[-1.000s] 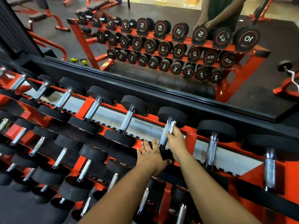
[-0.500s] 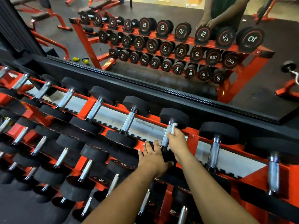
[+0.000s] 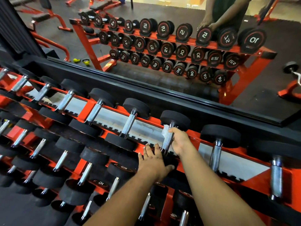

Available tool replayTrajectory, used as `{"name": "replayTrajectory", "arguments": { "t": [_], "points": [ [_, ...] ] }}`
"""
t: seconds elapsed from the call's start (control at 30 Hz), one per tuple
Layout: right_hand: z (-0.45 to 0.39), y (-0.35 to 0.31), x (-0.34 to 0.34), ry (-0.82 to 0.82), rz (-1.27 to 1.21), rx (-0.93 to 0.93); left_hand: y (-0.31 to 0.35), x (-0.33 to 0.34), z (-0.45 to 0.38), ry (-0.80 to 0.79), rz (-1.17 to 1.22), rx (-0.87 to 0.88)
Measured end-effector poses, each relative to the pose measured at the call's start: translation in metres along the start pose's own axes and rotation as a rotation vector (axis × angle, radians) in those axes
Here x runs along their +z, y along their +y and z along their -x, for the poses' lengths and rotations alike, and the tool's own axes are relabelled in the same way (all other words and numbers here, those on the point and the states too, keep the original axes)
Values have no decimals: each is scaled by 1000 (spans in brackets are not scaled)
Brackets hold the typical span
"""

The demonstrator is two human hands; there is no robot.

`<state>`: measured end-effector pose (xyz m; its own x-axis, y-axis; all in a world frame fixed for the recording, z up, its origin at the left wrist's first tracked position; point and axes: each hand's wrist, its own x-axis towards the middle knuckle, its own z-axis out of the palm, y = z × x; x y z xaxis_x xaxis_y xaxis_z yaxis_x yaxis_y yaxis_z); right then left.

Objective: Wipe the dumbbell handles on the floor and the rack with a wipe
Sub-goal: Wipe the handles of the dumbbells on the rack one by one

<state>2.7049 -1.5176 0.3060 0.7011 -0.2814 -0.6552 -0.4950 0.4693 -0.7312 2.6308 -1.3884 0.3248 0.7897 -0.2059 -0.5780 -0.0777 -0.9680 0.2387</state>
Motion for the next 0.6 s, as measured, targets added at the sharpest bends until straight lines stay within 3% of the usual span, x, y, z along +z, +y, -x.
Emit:
{"name": "replayTrajectory", "arguments": {
  "t": [0.1,0.23,0.3,0.43,0.6],
  "points": [
    [-3,-3,-11,-37,18,2,-1,0,1,6,-17,2],
    [-3,2,-5,107,91,-112,0,1,-1,-7,-13,2],
    [-4,-2,2,135,77,-49,0,-1,1,-10,-20,-3],
    [-6,-3,6,-22,-4,120,1,-2,2,-13,-34,0],
    [-9,7,-2,67,76,-48,-1,0,-2,-8,-18,-1]
  ]
}}
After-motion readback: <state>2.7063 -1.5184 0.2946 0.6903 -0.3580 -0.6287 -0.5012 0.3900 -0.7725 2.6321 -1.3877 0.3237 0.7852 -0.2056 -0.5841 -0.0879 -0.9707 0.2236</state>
